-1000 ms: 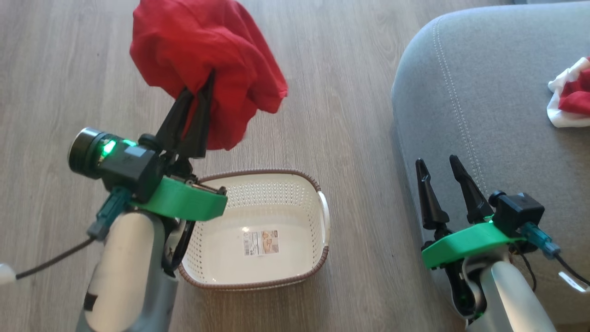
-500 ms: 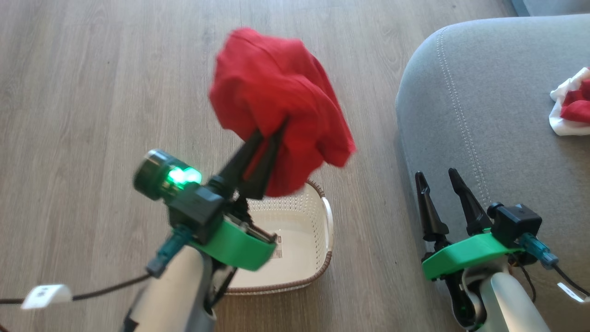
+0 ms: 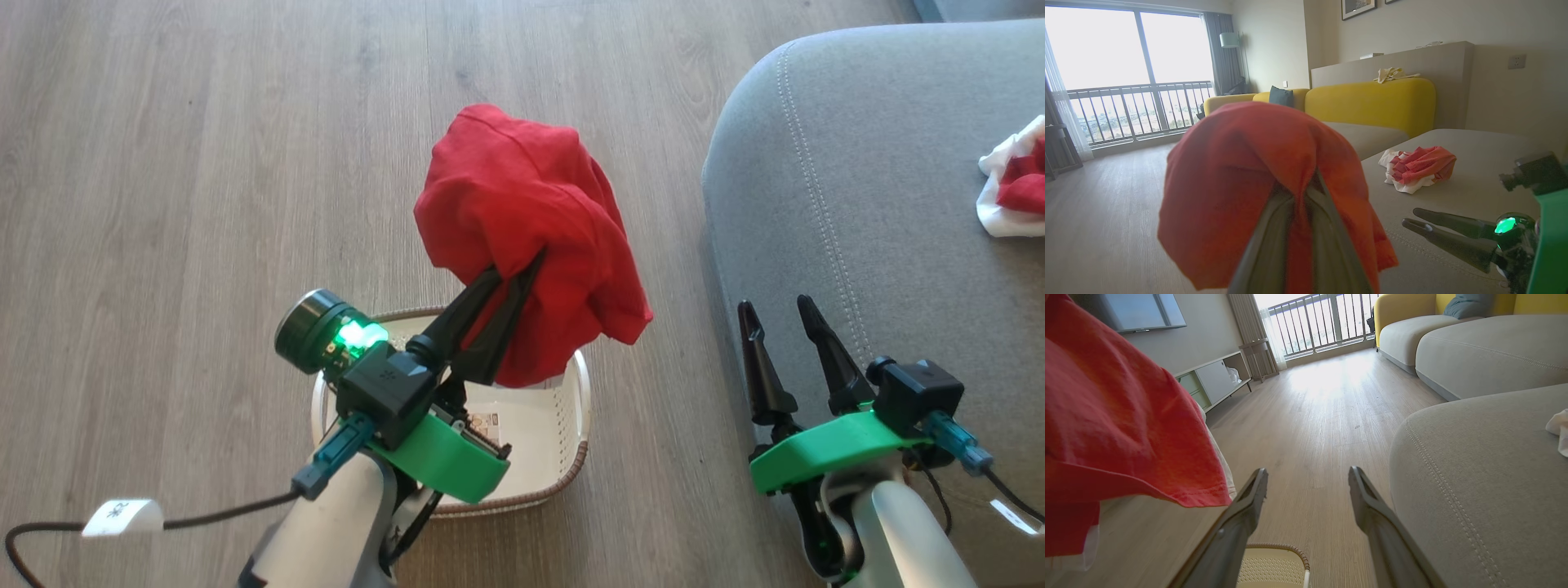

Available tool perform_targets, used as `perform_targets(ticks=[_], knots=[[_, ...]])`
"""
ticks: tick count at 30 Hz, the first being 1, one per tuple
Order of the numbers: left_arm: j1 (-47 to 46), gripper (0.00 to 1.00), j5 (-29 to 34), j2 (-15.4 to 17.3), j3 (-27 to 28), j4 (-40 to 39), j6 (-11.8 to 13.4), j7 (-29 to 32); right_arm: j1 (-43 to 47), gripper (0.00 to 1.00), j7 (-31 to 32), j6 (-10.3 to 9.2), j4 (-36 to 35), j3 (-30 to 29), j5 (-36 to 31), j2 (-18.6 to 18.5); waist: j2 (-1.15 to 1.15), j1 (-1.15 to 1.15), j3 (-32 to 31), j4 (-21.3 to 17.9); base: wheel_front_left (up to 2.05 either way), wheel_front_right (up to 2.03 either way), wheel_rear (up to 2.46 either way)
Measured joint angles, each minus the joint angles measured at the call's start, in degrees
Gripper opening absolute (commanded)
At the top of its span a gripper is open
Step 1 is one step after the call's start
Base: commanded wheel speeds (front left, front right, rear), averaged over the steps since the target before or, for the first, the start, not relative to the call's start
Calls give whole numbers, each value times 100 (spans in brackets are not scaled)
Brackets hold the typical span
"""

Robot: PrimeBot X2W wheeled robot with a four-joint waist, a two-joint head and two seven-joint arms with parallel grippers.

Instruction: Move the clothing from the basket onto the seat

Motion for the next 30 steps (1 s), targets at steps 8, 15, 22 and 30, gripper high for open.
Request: perform_targets(ticks=[8, 15, 22, 30], knots=[[-1, 0, -7, 0, 12, -1, 2, 0, 0, 100, 0, 0, -2, -2, 8, 0, 0, 0, -13, -14, 0, 0, 0], [-1, 0, -7, 0, 55, -3, 2, 0, 0, 100, 0, 0, -2, -11, 7, 0, 0, 0, -20, -11, 0, 0, 0], [-1, 0, -7, 0, 78, -8, 27, 0, -1, 100, 0, -1, -134, 88, -46, -129, 0, 0, -12, -34, 0, 0, 0], [-4, 0, -7, 0, 99, -9, 44, 0, -9, 100, 1, -1, -984, 955, 114, -836, 0, 0, 20, -62, 0, 0, 0]])
